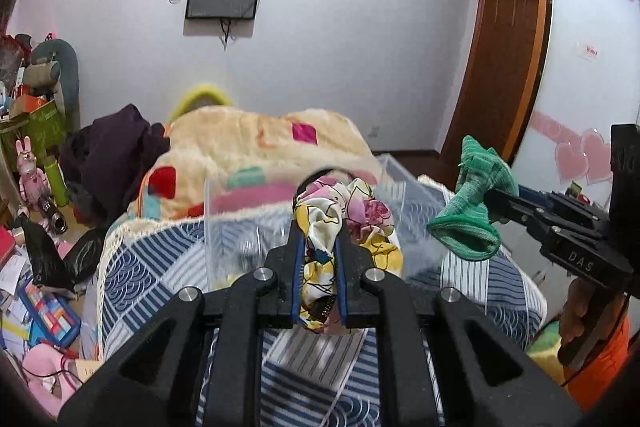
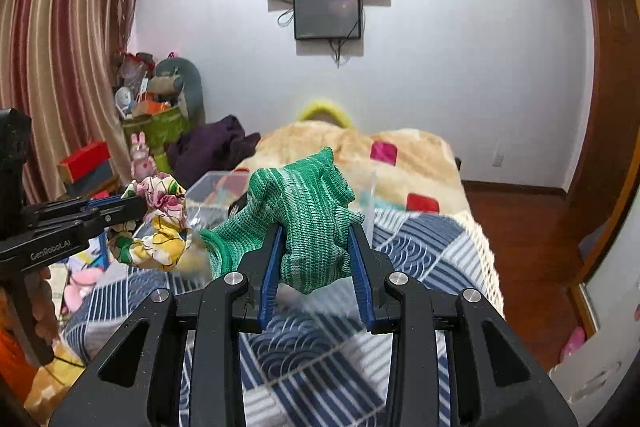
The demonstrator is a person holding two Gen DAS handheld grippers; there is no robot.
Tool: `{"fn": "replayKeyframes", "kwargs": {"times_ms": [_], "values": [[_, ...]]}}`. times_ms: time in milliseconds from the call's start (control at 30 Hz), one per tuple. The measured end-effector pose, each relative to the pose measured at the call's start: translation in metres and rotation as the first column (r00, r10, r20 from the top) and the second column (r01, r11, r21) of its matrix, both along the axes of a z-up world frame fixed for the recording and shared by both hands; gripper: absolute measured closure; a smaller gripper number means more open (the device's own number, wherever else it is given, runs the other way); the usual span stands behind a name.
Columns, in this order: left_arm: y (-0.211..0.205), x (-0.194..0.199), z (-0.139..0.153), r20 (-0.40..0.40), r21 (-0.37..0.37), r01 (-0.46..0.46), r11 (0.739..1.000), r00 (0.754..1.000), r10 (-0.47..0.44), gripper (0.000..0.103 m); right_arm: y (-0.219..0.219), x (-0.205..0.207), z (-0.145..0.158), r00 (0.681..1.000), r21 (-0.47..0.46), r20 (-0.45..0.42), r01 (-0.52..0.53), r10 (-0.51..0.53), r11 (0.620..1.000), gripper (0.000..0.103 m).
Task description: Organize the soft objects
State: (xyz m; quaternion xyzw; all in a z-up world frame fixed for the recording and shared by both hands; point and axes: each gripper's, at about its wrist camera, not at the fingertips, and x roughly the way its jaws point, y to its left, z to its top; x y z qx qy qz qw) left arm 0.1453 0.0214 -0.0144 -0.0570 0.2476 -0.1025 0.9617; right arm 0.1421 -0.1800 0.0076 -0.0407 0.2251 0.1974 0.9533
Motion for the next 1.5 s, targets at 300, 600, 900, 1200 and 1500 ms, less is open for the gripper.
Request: {"fn": "replayKeyframes", "kwargs": {"times_ms": [300, 600, 900, 1200, 1500], "values": [[0.0, 0.035, -0.013, -0.03, 0.028, -0.045, 0.999, 0.999, 0.046, 0.09, 0.012, 0.031, -0.016, 0.999, -0.041, -0.037, 0.02, -0.021, 0.999, 0.073], [0.006, 0.066, -0.047, -0.133, 0.011, -0.07, 0.997, 0.989, 0.071, 0.09, 0.024, 0.058, -0.043, 0.986, -0.035, -0.162, 0.022, -0.028, 0.999, 0.073], [0.003, 0.066, -0.06, -0.183, 0.009, -0.06, 0.998, 0.981, 0.061, 0.053, 0.027, 0.051, -0.043, 0.984, -0.082, -0.177, -0.003, -0.011, 0.997, 0.065], [0.014, 0.041, -0.044, -0.153, -0.022, -0.086, 0.996, 0.985, 0.081, 0.04, 0.025, 0.029, -0.027, 0.995, -0.109, -0.098, 0.005, -0.016, 0.994, 0.04], [0.003, -0.015, 0.012, 0.034, 0.019, -0.081, 0.997, 0.996, 0.08, 0.04, 0.015, -0.009, 0.017, 1.0, -0.022, 0.024, -0.014, 0.015, 1.0, 0.04]]}}
